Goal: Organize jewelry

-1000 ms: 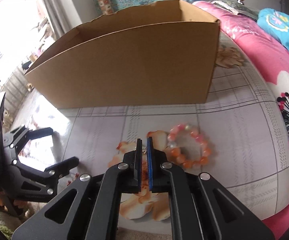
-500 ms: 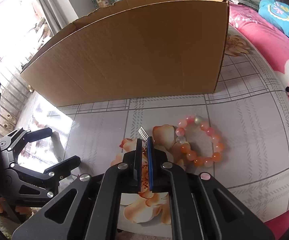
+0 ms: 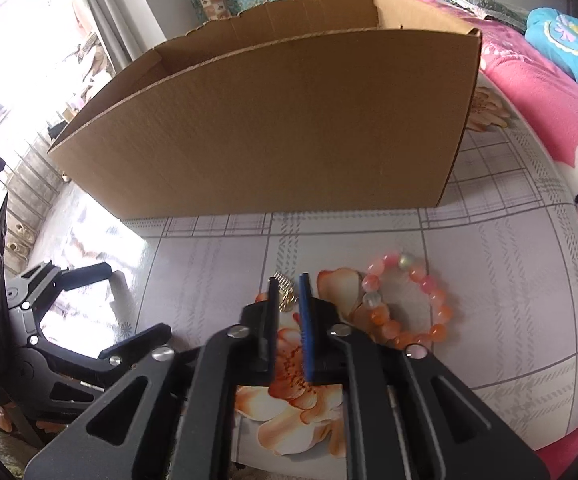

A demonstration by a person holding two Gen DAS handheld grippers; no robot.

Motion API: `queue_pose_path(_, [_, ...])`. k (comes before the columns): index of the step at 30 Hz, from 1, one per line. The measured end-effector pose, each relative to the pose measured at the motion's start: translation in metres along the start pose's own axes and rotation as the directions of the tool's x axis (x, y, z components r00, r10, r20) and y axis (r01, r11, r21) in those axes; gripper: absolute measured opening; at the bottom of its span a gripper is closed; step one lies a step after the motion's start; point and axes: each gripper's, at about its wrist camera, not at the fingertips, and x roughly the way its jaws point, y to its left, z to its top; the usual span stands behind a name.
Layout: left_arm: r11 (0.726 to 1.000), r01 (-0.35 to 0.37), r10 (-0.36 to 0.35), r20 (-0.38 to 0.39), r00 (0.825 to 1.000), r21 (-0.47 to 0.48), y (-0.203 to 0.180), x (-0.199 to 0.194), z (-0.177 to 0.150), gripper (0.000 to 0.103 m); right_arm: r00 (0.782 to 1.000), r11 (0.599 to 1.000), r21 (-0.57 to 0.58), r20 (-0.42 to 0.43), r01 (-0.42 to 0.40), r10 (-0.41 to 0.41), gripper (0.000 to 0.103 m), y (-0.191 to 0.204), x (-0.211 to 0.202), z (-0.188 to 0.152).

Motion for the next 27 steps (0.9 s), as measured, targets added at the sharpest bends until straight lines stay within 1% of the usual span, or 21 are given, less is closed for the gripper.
queue_pose_path(1, [1.000,0.000,0.000,0.000,1.000,0.000,0.000,0.000,-0.001,0.095,1.000,1.000,0.002,0.003,0.001,-0.001,0.019,-0.001,0.000,0.003])
queue_pose_path(3, [1.000,-0.001,0.001,0.000,1.000,0.000,-0.001,0.000,-0.001,0.095,1.000,1.000,0.000,0.005,0.003,-0.003,0.020,-0.001,0.005,0.006])
queue_pose_path(5, [1.000,-0.002,0.002,0.000,1.000,-0.001,-0.001,0.000,-0.002,0.095,1.000,1.000,0.001,-0.009,-0.017,0.017,0.020,0.002,0.011,0.007])
queue_pose_path(8, [1.000,-0.002,0.002,0.009,1.000,0.003,-0.002,0.000,-0.004,0.095,0.996,0.996,-0.002,-0.040,-0.085,0.085,0.020,0.011,0.018,0.005])
queue_pose_path(11, [1.000,0.005,-0.005,0.033,0.999,0.025,-0.002,-0.001,-0.007,0.096,0.983,0.985,-0.013,-0.060,-0.174,0.173,0.020,0.027,0.021,0.001])
queue_pose_path(13, [0.999,0.014,-0.015,0.043,0.999,0.041,-0.001,-0.001,-0.010,0.096,0.983,0.983,-0.015,-0.043,-0.181,0.180,0.020,0.030,0.018,0.000])
queue_pose_path(16, [0.997,0.032,-0.036,0.055,0.998,0.070,0.002,-0.002,-0.012,0.095,0.986,0.986,0.023,-0.008,-0.166,0.166,0.020,0.019,0.009,0.000])
queue_pose_path(17, [0.996,0.050,-0.054,0.063,0.997,0.075,0.003,-0.003,-0.013,0.095,0.988,0.987,0.040,0.004,-0.153,0.153,0.020,0.013,0.006,-0.001])
queue_pose_path(19, [0.992,0.099,-0.107,0.104,0.989,0.074,0.004,-0.009,-0.013,0.095,0.995,0.994,0.053,0.031,-0.093,0.092,0.020,0.002,-0.005,-0.005])
queue_pose_path(22, [0.983,0.155,-0.169,0.148,0.975,0.102,-0.001,-0.018,-0.011,0.093,0.998,0.999,0.048,0.060,-0.003,0.000,0.020,-0.009,-0.016,-0.011])
queue_pose_path(23, [0.977,0.175,-0.193,0.157,0.969,0.122,-0.006,-0.021,-0.010,0.084,0.997,0.999,0.046,0.068,0.017,-0.020,0.020,-0.012,-0.018,-0.012])
queue_pose_path(25, [0.968,0.199,-0.223,0.160,0.962,0.151,-0.015,-0.022,-0.007,0.072,0.996,0.998,0.046,0.077,0.041,-0.044,0.020,-0.019,-0.021,-0.015])
queue_pose_path(27, [0.957,0.232,-0.257,0.141,0.956,0.172,-0.023,-0.020,-0.004,0.065,0.995,0.998,0.044,0.078,0.055,-0.058,0.020,-0.017,-0.018,-0.016])
